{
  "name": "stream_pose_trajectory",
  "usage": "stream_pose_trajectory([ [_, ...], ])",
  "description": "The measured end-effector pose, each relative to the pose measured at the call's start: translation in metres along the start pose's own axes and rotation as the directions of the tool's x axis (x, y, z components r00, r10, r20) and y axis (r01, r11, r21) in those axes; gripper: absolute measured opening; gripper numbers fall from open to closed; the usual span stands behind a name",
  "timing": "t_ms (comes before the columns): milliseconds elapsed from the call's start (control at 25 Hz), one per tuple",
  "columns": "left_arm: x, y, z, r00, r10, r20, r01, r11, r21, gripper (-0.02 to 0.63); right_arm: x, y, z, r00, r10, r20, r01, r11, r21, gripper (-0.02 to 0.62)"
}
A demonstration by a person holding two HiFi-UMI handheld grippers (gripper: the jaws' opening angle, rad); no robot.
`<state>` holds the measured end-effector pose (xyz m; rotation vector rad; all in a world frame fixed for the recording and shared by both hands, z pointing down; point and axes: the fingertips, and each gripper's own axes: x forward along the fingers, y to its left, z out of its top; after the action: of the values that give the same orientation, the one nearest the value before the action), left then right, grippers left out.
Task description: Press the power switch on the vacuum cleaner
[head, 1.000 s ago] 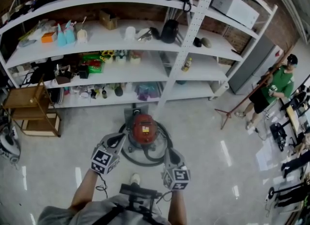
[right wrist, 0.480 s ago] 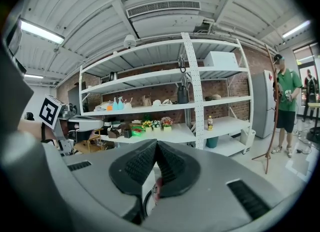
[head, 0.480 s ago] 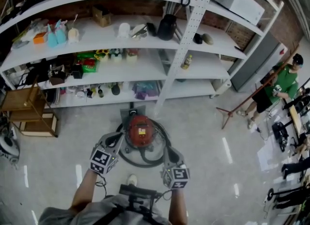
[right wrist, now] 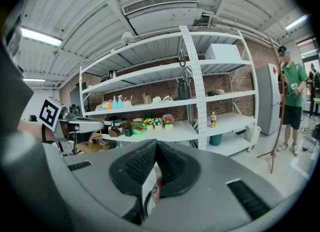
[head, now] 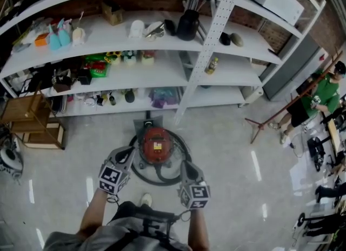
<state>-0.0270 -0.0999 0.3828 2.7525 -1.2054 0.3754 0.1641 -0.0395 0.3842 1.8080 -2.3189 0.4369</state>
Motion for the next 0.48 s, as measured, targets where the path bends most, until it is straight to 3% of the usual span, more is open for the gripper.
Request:
stream_pose_trajectory([
  [480, 0.021, 0.024, -0.012, 0.999, 0.001, -0.044, -0.001, 1.000, -0.011, 0.008, 0.034, -0.008, 0.002, 1.000, -0.003, -0.027, 0.003, 1.000, 0.021, 0.012],
])
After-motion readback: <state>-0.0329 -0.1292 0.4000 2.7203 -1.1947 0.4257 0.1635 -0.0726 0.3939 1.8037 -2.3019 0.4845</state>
